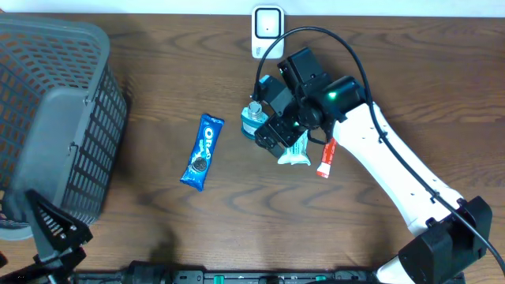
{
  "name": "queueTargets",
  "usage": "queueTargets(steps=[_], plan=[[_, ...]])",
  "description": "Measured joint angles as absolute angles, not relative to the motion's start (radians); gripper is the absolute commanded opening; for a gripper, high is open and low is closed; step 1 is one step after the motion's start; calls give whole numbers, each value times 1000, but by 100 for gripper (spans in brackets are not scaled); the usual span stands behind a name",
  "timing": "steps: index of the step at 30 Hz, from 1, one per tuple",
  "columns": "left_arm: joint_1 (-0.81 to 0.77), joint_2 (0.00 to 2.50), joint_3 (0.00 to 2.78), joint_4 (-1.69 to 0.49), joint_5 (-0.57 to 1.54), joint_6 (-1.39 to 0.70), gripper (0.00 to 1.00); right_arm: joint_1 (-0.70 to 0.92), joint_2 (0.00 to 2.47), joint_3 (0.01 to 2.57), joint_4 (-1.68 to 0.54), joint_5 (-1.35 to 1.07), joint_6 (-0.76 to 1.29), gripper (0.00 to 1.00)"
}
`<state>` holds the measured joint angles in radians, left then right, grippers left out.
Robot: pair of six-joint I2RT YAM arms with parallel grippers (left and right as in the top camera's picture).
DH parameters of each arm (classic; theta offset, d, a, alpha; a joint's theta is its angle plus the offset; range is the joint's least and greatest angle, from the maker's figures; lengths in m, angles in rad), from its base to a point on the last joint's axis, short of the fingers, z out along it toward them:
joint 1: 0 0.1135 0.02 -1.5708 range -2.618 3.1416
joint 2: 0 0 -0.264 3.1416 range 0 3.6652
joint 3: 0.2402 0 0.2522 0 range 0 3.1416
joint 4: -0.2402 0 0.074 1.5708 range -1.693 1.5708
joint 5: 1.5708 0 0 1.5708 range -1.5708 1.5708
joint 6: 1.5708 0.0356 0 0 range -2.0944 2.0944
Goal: Scan the item barcode
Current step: 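Move the right gripper over the teal mouthwash bottle, then lower the right gripper and grasp the teal mouthwash bottle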
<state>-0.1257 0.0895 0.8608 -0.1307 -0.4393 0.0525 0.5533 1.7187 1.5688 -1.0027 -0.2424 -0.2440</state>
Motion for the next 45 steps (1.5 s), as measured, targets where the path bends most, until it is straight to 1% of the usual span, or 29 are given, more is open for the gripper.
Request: queueTargets(steps=[8, 14, 18, 25, 36, 45], plan=[[-126, 8, 746, -127, -439, 57, 98, 554, 1719, 1571, -947, -201, -270, 99], [-126, 8, 691, -129, -327, 57, 98, 555, 1719, 1572, -888, -166, -300, 99], [-126, 20, 662, -131, -277, 47, 98, 555, 1719, 1572, -849, -130, -311, 99], [-126, 89, 634, -131, -249, 10, 98, 557, 1719, 1572, -794, -115, -328, 99], [-126, 95, 416, -45, -241, -3, 98, 571, 1773, 1572, -735, -115, -352, 99], [-126, 96, 347, -161, -239, -8, 98, 572, 1857, 1572, -723, -115, -366, 99]])
